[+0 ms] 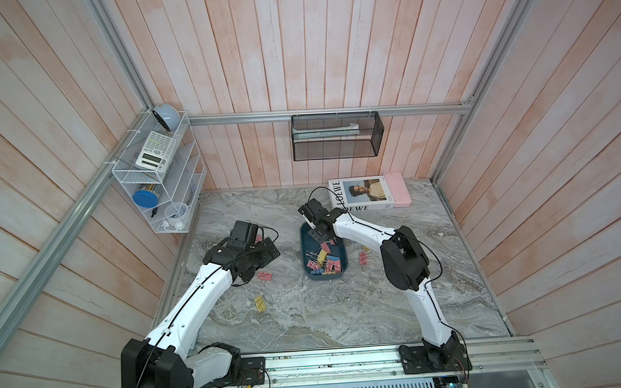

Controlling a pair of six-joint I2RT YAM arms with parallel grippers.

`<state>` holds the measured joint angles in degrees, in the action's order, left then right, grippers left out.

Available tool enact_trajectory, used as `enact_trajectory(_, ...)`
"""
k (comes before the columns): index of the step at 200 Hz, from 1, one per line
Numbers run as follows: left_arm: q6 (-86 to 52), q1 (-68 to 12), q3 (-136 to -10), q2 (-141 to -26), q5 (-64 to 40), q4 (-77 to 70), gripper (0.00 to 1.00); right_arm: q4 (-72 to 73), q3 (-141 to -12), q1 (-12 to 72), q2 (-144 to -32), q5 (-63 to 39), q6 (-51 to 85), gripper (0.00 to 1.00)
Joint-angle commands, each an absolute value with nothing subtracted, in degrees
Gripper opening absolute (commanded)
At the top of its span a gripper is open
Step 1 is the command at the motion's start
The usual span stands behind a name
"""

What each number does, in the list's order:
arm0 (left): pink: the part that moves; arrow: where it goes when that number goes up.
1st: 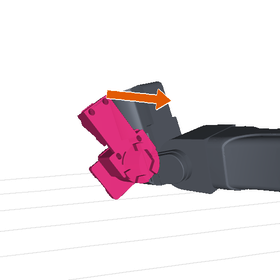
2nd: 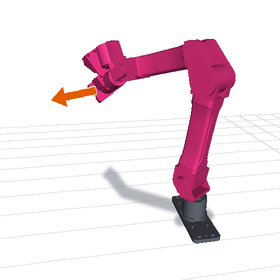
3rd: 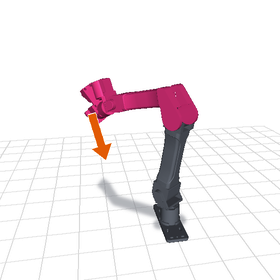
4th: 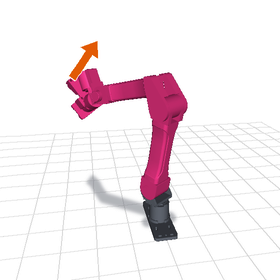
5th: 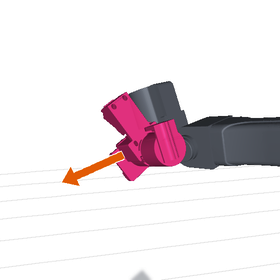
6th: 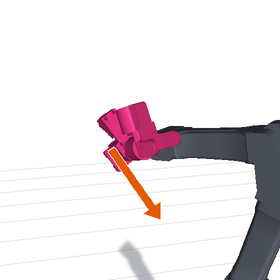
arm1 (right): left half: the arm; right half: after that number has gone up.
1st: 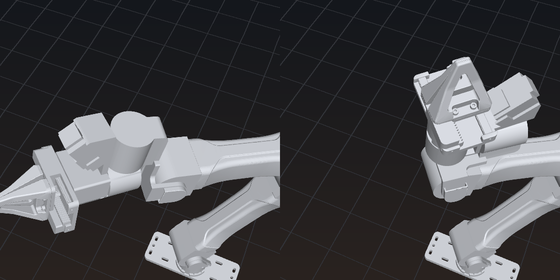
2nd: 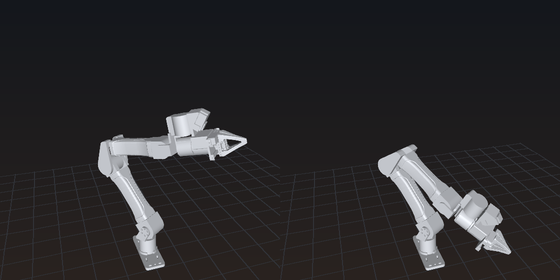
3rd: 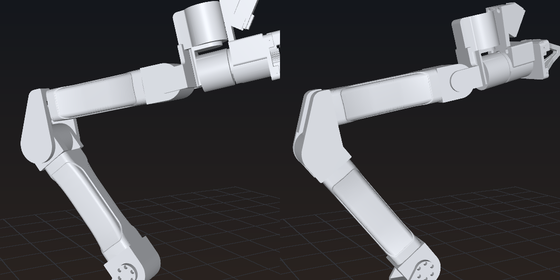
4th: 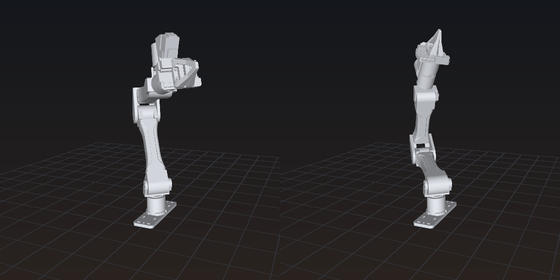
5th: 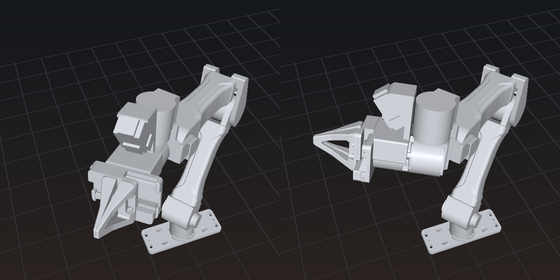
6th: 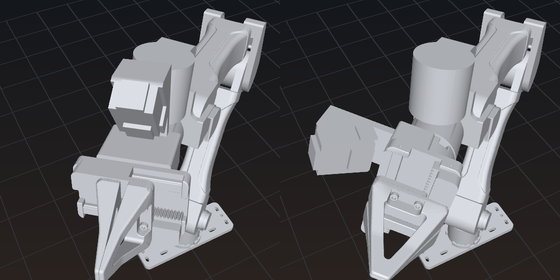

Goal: Take out the binder clips from the storage box
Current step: Pick up the binder clip from the storage box.

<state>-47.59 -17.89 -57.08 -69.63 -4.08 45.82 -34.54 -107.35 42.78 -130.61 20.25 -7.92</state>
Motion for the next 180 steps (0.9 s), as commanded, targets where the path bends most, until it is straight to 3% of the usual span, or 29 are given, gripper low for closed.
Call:
enact_trajectory(1, -46.67, -17.60, -56.25, -68.82, -3.48, 46.34, 1.00, -36.08, -107.55, 43.33, -129.01, 21.02, -6.77, 0.00)
enact_trajectory(99, -44.16, -17.33, -59.76, -75.26, -5.10, 41.75, 1.00, -44.40, -99.33, 45.94, -112.40, 29.75, 1.50, 0.00)
enact_trajectory(180, -41.50, -17.18, -67.48, -85.08, -6.80, 37.58, 1.00, -61.57, -79.40, 48.85, -92.85, 31.55, 24.26, 0.00)
